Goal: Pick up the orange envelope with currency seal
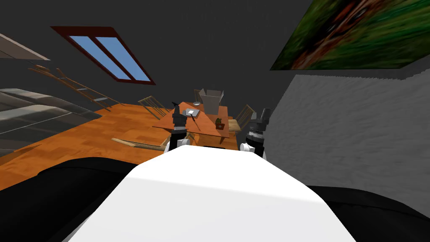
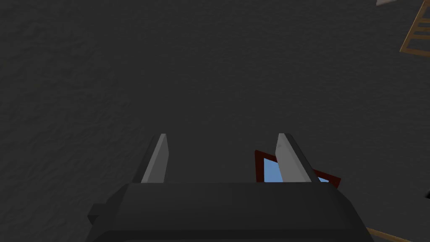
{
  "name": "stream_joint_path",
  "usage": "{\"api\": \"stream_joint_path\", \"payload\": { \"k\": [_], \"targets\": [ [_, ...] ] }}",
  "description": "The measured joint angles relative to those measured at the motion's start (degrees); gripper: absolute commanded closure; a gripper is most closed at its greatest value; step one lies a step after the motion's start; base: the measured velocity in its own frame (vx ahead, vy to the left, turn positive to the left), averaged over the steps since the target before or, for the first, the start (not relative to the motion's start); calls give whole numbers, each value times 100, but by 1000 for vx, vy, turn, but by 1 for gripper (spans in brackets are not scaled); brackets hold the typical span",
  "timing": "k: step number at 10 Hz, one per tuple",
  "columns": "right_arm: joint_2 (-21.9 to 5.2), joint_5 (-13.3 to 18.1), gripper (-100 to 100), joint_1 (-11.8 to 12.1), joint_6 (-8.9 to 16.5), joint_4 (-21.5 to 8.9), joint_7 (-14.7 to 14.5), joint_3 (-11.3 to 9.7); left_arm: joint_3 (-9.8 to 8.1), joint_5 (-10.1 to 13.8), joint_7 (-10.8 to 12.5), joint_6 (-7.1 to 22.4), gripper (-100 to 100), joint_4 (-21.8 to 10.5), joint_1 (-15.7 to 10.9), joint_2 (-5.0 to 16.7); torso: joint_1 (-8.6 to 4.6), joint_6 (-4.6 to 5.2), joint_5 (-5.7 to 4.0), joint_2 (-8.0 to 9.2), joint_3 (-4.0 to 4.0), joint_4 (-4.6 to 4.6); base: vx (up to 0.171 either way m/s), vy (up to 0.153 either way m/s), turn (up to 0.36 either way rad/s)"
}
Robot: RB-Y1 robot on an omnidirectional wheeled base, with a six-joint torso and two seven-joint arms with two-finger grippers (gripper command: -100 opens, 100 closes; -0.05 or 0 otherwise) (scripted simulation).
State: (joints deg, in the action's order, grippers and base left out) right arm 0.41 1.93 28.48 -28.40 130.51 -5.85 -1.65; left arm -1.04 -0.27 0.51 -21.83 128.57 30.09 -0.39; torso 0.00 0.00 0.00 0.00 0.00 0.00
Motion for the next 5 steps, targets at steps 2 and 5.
{"api": "stream_joint_path", "payload": {
  "k": [2, 5],
  "targets": [
    [-256, 36, -100, -72, -25, -43, 47, -68, 1, 0, 0, 0, 0, 0, -1, 0, 17, -2, 4, 7, 4, 1, -24, 55, 155],
    [-748, 157, -100, -353, -93, -240, 167, -270, 1, 0, 0, 0, 0, 0, -1, -1, 39, -3, 9, 13, 8, 3, -40, 106, 231]
  ]
}}
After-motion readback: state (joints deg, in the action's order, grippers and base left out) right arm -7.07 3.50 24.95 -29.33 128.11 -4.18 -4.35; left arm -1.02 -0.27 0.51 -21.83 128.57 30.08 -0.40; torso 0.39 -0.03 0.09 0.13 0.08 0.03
